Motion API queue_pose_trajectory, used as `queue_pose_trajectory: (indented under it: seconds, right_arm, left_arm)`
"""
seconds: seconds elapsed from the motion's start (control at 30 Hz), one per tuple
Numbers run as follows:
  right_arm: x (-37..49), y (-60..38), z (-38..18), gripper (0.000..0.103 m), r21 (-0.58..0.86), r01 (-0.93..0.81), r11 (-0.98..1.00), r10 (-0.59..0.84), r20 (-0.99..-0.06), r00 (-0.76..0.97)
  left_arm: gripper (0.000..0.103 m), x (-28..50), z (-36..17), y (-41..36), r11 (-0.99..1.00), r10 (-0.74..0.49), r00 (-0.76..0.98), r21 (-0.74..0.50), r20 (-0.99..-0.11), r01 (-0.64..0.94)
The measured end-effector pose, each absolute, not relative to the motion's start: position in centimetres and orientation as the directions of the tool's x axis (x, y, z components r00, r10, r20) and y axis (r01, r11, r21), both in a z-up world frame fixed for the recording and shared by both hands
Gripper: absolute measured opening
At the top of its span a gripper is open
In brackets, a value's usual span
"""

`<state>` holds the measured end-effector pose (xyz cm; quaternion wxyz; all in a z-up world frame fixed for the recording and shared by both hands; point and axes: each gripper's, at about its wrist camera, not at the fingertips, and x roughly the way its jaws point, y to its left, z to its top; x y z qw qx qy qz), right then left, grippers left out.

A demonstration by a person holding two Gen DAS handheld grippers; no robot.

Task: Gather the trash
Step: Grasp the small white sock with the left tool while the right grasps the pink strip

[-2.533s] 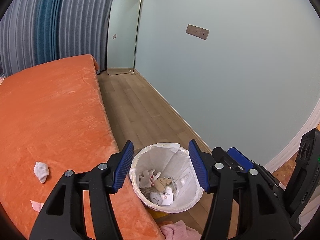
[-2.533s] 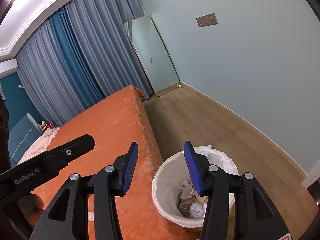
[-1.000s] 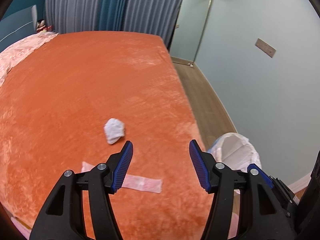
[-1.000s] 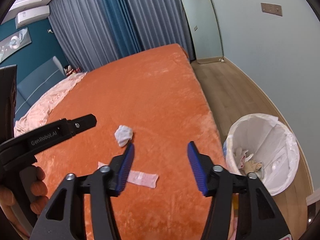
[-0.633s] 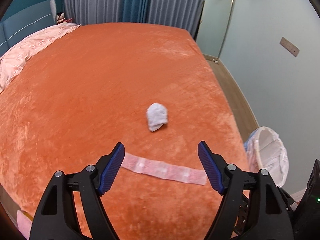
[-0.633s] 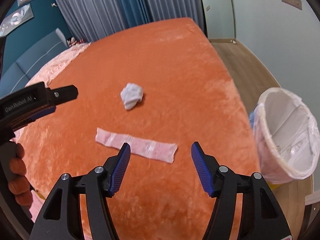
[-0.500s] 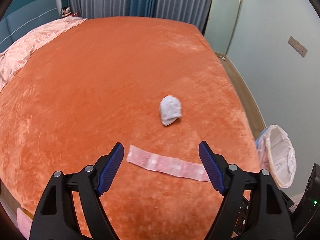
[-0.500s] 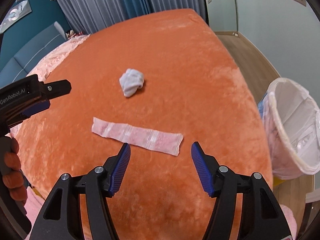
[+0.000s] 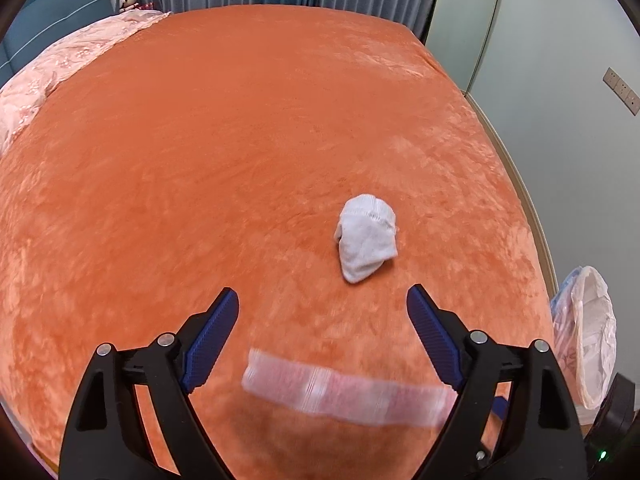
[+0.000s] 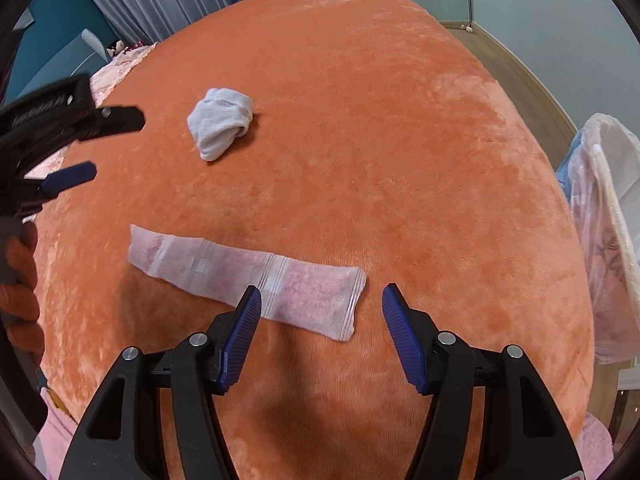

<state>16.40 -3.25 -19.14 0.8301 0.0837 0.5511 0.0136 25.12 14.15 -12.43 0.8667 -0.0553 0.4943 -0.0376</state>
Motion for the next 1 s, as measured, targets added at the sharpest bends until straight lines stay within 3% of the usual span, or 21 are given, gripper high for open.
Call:
queue_pose_trajectory:
  seconds: [0.13, 0.2, 0.27, 0.43, 0.5, 0.63, 1.0]
  right_arm:
    - [17.1, -3.0, -20.1, 0.051, 0.143, 0.056, 0.988, 0.111, -0.920, 0.377]
    - [17.3, -2.7, -20.2, 0.037, 0.135, 0.041, 0.990, 0.110, -0.920, 0.377]
    - [17.4, -2.6, -20.2, 0.032, 0.142, 0.032, 0.989, 0.121, -0.920, 0.372]
    - [17.1, -1.9, -20.4, 0.019, 0.149, -0.003, 0.989, 0.140, -0.922, 0.361]
    - [17.0, -1.8, -20.4, 0.011, 0.168, -0.009, 0.986, 0.160, -0.921, 0.354]
    - [16.8, -1.5, -20.1, 0.010, 0.188, -0.014, 0.982, 0.181, -0.920, 0.348]
    - [14.8, -4.5, -13.1, 0.010, 0.236, 0.029, 0.971, 0.193, -0.856, 0.479]
  left_arm:
    - [0.082, 28.1, -14.3, 13.2, 0.990, -0.134, 0.485, -0.140, -0.864, 0.024]
    - [0.080, 29.5, -15.3, 12.5, 0.990, -0.139, 0.467, -0.138, -0.873, 0.037]
    - [0.073, 30.8, -16.5, 11.8, 0.989, -0.147, 0.448, -0.138, -0.882, 0.053]
    - [0.039, 31.9, -18.6, 11.0, 0.982, -0.191, 0.388, -0.174, -0.902, 0.078]
    - [0.030, 31.7, -18.9, 11.1, 0.981, -0.194, 0.381, -0.180, -0.904, 0.074]
    - [0.021, 31.1, -18.4, 11.1, 0.981, -0.194, 0.391, -0.176, -0.900, 0.082]
    - [0.020, 26.4, -12.5, 10.6, 0.974, -0.226, 0.445, -0.210, -0.867, 0.087]
